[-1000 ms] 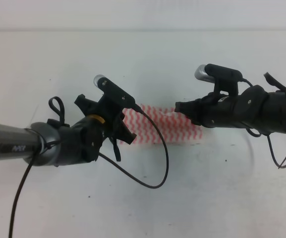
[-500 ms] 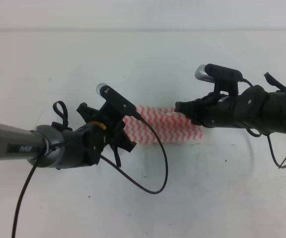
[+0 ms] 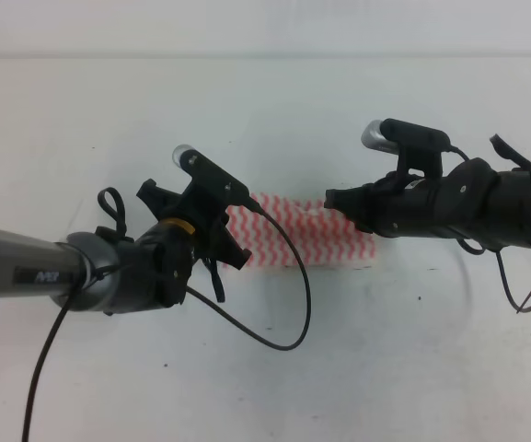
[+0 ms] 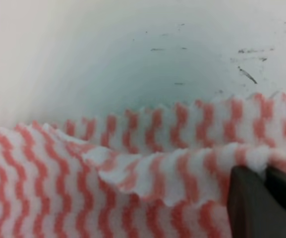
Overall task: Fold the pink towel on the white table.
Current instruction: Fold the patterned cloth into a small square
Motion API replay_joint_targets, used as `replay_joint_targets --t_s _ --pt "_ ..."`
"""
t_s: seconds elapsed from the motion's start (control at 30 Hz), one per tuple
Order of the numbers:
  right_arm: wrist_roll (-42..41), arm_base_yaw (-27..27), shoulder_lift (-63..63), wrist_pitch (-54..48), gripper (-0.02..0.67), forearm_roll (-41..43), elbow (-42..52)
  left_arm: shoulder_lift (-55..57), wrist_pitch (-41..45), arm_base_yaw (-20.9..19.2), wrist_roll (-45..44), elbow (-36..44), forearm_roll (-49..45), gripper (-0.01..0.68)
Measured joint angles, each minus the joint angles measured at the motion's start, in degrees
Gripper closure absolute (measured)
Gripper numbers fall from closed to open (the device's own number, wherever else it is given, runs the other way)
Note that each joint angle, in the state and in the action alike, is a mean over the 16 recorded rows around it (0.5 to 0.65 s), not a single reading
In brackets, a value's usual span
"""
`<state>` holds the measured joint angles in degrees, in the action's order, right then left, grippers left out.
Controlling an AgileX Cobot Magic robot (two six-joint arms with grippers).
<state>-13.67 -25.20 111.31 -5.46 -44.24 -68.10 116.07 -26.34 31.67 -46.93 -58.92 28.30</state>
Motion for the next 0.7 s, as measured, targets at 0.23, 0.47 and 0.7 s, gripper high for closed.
replay_joint_targets --t_s 0.23,0.47,0.7 --pt "0.01 0.00 -0.03 0.00 0.666 0.15 0.00 -1.30 -1.59 0.00 -0.01 0.00 2.54 0.658" --pt "0.05 0.01 -0.08 0.01 0.666 0.33 -0.01 -4.68 -1.24 0.01 0.00 0.00 4.54 0.635" --pt "0.04 0.00 0.00 0.00 0.666 0.40 0.00 -9.10 1.33 0.30 1.67 0.00 4.87 0.628"
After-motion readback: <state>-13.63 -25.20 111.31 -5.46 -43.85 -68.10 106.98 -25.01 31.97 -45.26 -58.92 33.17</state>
